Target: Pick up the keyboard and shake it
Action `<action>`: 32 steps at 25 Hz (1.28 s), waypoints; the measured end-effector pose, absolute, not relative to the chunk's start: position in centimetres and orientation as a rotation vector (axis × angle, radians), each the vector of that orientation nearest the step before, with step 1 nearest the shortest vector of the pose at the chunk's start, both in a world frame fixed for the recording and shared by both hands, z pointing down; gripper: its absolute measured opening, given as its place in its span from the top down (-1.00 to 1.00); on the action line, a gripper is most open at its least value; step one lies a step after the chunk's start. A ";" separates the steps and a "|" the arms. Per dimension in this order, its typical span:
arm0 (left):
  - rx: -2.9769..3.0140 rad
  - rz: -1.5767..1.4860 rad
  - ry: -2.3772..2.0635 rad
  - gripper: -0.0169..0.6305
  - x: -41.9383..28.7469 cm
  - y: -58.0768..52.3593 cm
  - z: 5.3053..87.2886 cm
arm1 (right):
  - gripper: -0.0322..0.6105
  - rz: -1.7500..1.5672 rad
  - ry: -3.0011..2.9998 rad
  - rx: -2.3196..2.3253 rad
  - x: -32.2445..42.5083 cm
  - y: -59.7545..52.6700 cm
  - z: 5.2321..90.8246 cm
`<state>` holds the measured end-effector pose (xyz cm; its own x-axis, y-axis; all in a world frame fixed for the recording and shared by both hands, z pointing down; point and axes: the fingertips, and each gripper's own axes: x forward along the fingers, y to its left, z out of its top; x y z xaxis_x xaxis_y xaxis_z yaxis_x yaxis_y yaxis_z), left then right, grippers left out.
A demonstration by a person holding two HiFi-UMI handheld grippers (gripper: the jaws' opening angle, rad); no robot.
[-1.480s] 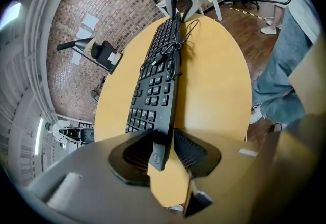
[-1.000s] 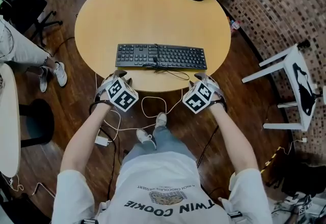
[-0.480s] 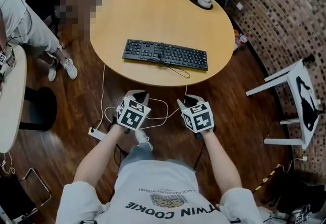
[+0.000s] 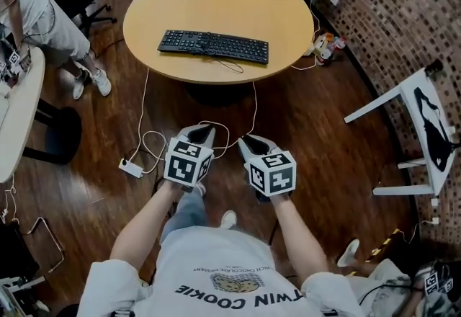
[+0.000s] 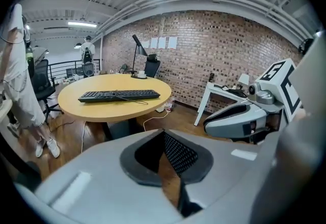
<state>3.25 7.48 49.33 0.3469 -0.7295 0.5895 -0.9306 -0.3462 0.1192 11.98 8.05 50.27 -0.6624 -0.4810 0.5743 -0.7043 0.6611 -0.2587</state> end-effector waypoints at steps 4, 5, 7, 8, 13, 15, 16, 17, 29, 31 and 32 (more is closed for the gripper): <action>2.172 0.562 -1.502 0.93 7.4 11.8 47.6 | 0.75 0.633 -2.460 0.913 14.1 12.8 49.0; 2.165 0.541 -1.509 0.92 8.2 12.7 47.2 | 0.76 0.635 -2.472 0.916 14.5 13.7 48.7; 2.159 0.509 -1.520 0.92 9.8 14.6 46.6 | 0.77 0.651 -2.497 0.922 15.4 15.4 48.1; 2.159 0.501 -1.529 0.92 10.4 15.5 46.3 | 0.79 0.664 -2.507 0.924 15.6 16.3 47.7; 2.157 0.482 -1.563 0.92 11.6 20.0 45.8 | 0.86 0.698 -2.543 0.937 15.6 20.1 46.6; 2.148 0.472 -1.568 0.92 11.3 21.5 45.9 | 0.87 0.690 -2.548 0.934 15.0 21.6 46.5; 2.144 0.466 -1.572 0.92 11.1 22.2 45.9 | 0.87 0.678 -2.548 0.931 14.6 22.3 46.5; 2.140 0.459 -1.578 0.93 10.7 22.8 45.7 | 0.87 0.665 -2.548 0.928 14.2 22.9 46.4; 2.138 0.398 -1.582 0.92 7.5 28.4 44.5 | 0.87 0.595 -2.535 0.976 10.5 28.5 44.9; 2.147 0.401 -1.575 0.92 7.5 29.0 44.2 | 0.87 0.599 -2.529 0.986 10.5 29.0 44.8; 2.149 0.403 -1.572 0.92 7.5 29.2 44.1 | 0.87 0.600 -2.528 0.991 10.4 29.2 44.7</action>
